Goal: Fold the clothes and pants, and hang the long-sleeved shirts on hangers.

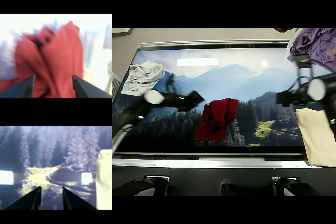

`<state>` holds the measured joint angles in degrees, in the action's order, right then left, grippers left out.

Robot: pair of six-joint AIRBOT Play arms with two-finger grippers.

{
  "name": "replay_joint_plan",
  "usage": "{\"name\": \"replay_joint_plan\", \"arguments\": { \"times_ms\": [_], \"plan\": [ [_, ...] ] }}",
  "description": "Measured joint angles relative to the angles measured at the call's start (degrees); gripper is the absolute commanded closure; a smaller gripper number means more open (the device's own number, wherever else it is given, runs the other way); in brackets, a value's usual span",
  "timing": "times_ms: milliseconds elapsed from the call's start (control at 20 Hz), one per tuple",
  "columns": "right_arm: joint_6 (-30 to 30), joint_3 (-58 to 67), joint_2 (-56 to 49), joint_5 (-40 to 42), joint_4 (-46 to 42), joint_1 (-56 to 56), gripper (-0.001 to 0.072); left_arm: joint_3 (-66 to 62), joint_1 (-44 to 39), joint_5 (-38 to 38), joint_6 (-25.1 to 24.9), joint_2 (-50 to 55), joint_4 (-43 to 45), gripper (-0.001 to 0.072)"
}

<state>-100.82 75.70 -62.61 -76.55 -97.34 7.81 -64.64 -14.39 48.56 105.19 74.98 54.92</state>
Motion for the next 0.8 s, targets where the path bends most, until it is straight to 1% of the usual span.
{"name": "replay_joint_plan", "arguments": {
  "times_ms": [50,100,150,250,350,450,650,800],
  "plan": [
    [-0.2,-0.9,-0.5,1.7,5.2,-4.2,0.0323,-0.1,3.2,3.2,-1.0,-2.2,1.1,0.0172],
    [0.4,-2.0,-1.3,3.7,11.6,-8.0,0.0167,-0.1,6.1,6.2,-1.6,-4.2,2.4,0.0173],
    [2.0,-3.3,-2.7,5.8,19.1,-11.1,0.0142,0.0,8.9,9.0,-2.3,-6.3,3.9,0.0173],
    [6.5,-5.2,-7.2,9.3,32.7,-14.1,0.0142,0.4,13.3,14.0,-2.9,-9.6,6.8,0.0173],
    [11.5,-6.2,-13.1,12.2,43.9,-14.1,0.0142,0.6,16.2,17.5,-3.3,-11.8,9.0,0.0174],
    [15.5,-6.7,-19.2,15.6,51.7,-12.2,0.0142,0.8,17.8,19.7,-3.6,-12.9,10.6,0.0174],
    [20.8,-6.6,-29.2,22.4,61.4,-7.4,0.0143,0.9,19.1,21.8,-3.8,-13.8,12.1,0.0174],
    [23.5,-6.4,-33.9,26.6,66.1,-4.7,0.0144,0.9,19.4,22.4,-3.8,-14.0,12.4,0.0174]
  ]
}}
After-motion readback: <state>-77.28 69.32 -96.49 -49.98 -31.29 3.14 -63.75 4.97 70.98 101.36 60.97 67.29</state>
